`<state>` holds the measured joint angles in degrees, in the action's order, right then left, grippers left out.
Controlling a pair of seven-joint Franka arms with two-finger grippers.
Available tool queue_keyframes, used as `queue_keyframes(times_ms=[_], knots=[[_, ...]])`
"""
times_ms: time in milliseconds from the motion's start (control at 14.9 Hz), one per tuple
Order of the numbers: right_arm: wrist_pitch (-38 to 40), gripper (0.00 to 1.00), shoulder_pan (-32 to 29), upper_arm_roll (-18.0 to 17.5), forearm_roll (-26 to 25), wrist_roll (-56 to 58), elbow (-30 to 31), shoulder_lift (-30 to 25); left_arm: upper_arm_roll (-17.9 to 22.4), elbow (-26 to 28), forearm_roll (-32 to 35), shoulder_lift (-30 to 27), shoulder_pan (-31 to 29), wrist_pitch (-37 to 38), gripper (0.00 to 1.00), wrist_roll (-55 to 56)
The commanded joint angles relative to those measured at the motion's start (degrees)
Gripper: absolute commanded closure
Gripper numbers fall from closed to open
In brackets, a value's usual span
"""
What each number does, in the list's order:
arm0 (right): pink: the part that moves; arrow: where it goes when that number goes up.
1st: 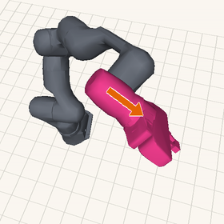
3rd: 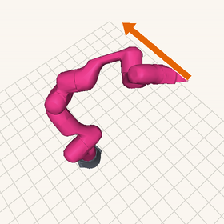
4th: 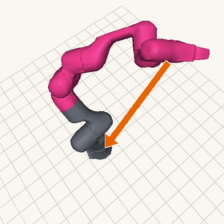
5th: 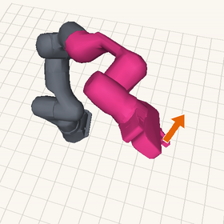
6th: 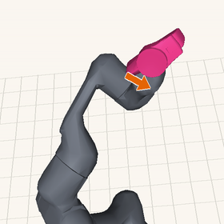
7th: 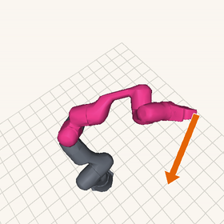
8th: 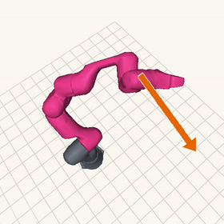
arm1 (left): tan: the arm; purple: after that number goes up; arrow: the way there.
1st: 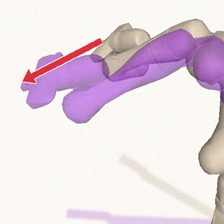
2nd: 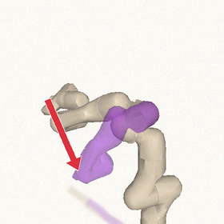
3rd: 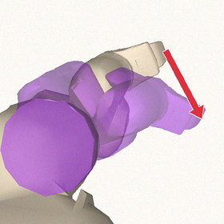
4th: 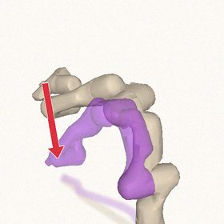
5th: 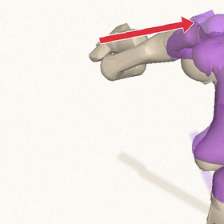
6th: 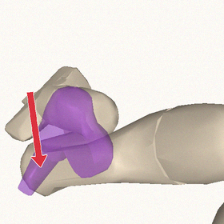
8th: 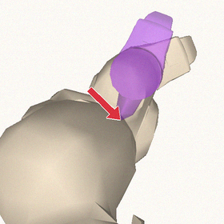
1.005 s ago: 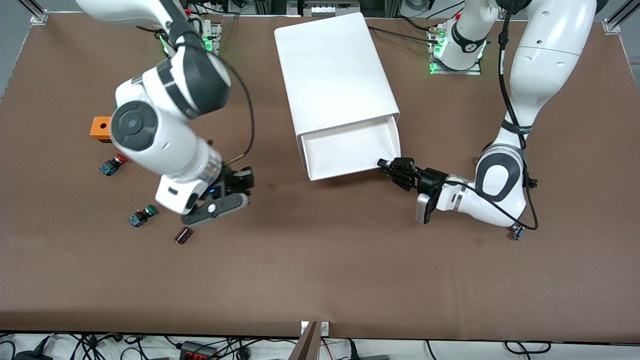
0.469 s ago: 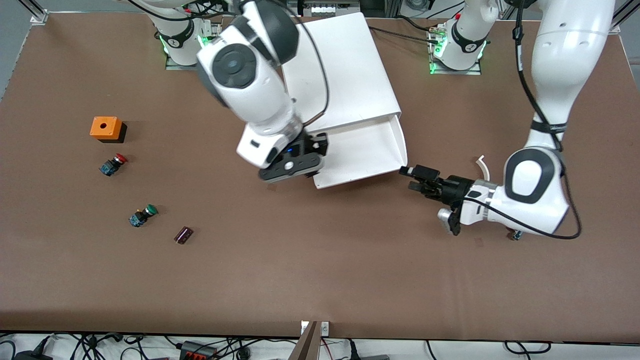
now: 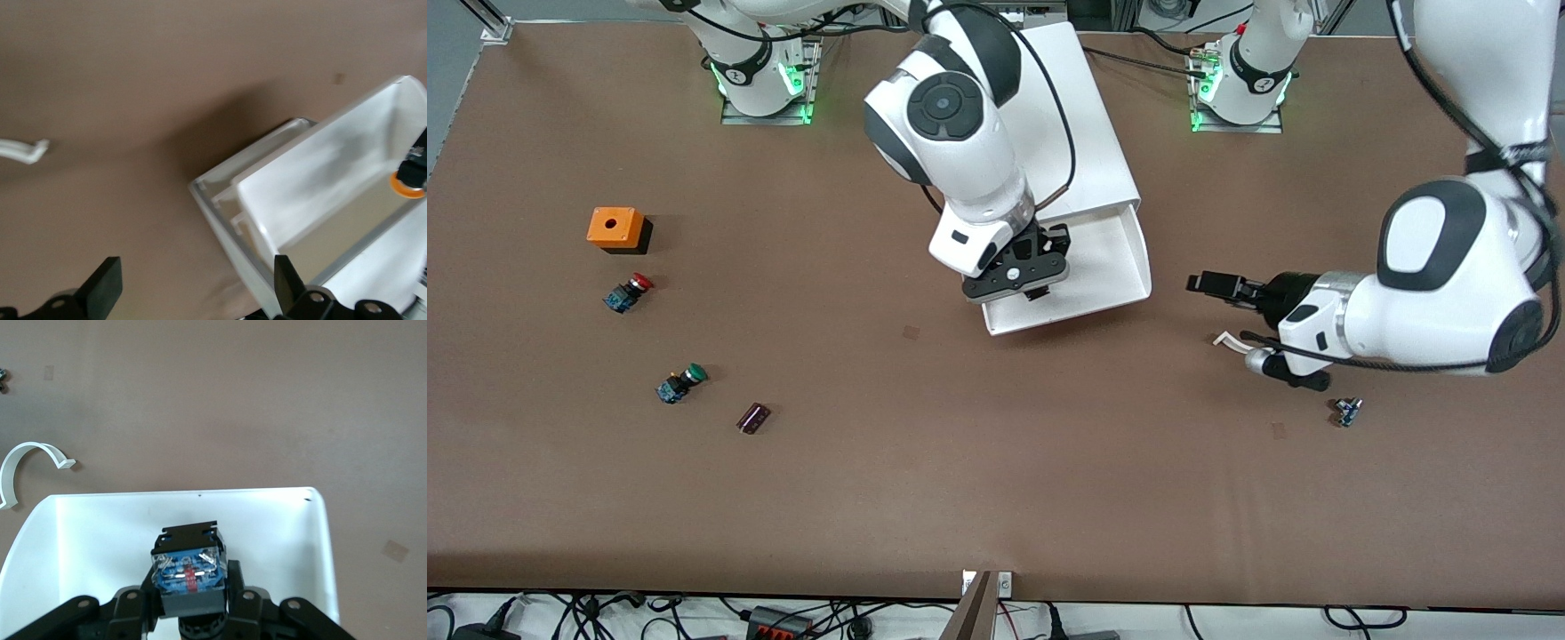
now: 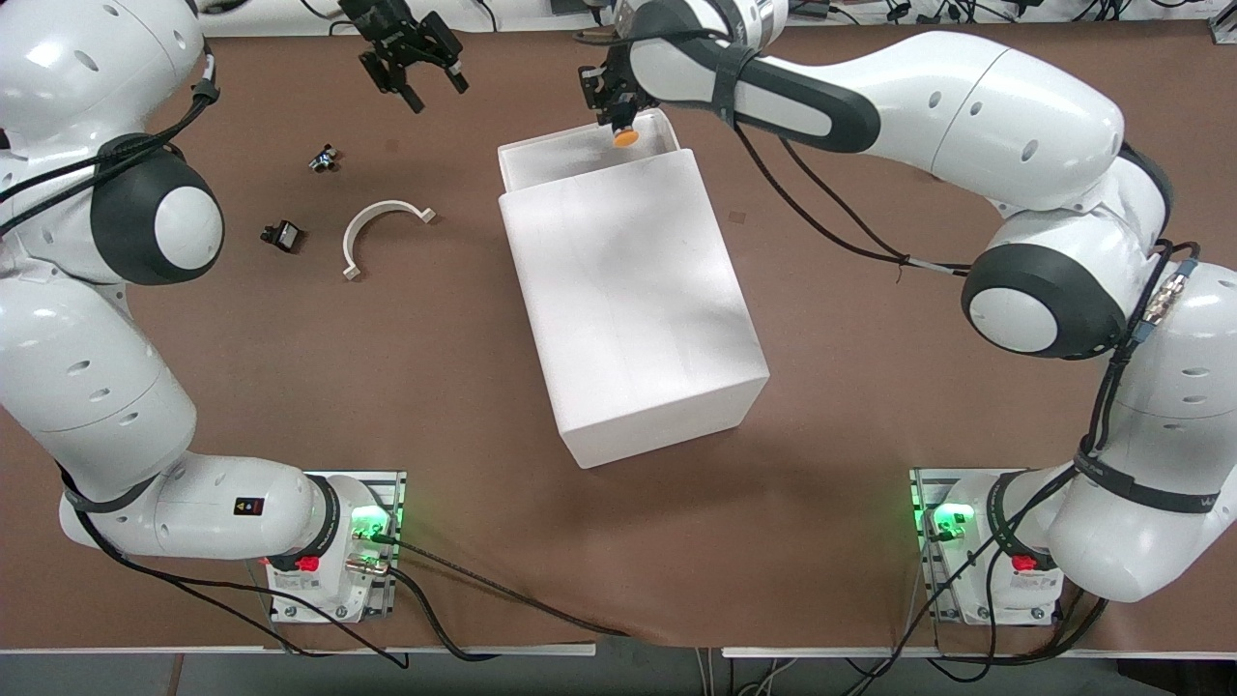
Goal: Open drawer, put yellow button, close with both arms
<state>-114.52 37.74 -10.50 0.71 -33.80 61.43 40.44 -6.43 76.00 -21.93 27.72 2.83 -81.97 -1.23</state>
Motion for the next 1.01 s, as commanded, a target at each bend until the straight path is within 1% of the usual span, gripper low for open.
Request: queue_keyframes(times_ms=[0, 67, 134, 268, 402, 536, 603, 737, 938], knots=[[-0.18, 1.0, 0.49, 0.13, -0.97, -1.97, -1.23, 1.39, -0.17, -6.11, 13.18, -0.56, 2.08, 4.7, 0.0, 4.13], [-0.09, 1.0, 0.67, 0.12, -0.98, -1.97, -1.31, 2.09, -0.17, -7.61, 16.36, -0.56, 2.17, 4.71, 0.0, 4.04], [-0.17, 1.0, 0.93, 0.12, -0.98, -1.97, -1.31, 2.8, 0.01, -9.27, 18.04, -0.39, 2.26, 4.37, 0.0, 4.13], [-0.26, 1.0, 2.16, 0.12, -0.98, -2.15, -1.31, 3.59, 0.62, -11.13, 18.41, 2.41, 2.09, -0.01, 0.0, 4.39], [-0.09, 1.0, 3.12, 0.21, -1.15, -3.63, -1.31, 3.68, 0.8, -10.61, 18.85, 2.43, 1.83, -0.38, 0.0, 5.61], [0.18, 1.0, 3.31, 0.21, -1.15, -3.73, -1.22, 3.68, 0.63, -10.26, 19.03, 2.34, 1.47, -0.38, 0.0, 9.56], [0.18, 0.98, 3.31, 0.21, -1.15, -3.73, -1.22, 3.77, 0.62, -10.26, 19.03, 2.34, 1.65, -0.3, 0.0, 10.62], [0.0, 0.0, 3.31, 0.3, -1.24, -3.82, -1.31, 3.77, 0.63, -9.82, 19.03, 2.08, 1.82, -0.21, 0.0, 12.91], [0.87, 0.0, 3.31, 0.48, -1.06, -4.43, -1.4, 3.07, 0.45, -9.82, 19.03, 2.08, 1.82, -0.21, 0.0, 14.15]])
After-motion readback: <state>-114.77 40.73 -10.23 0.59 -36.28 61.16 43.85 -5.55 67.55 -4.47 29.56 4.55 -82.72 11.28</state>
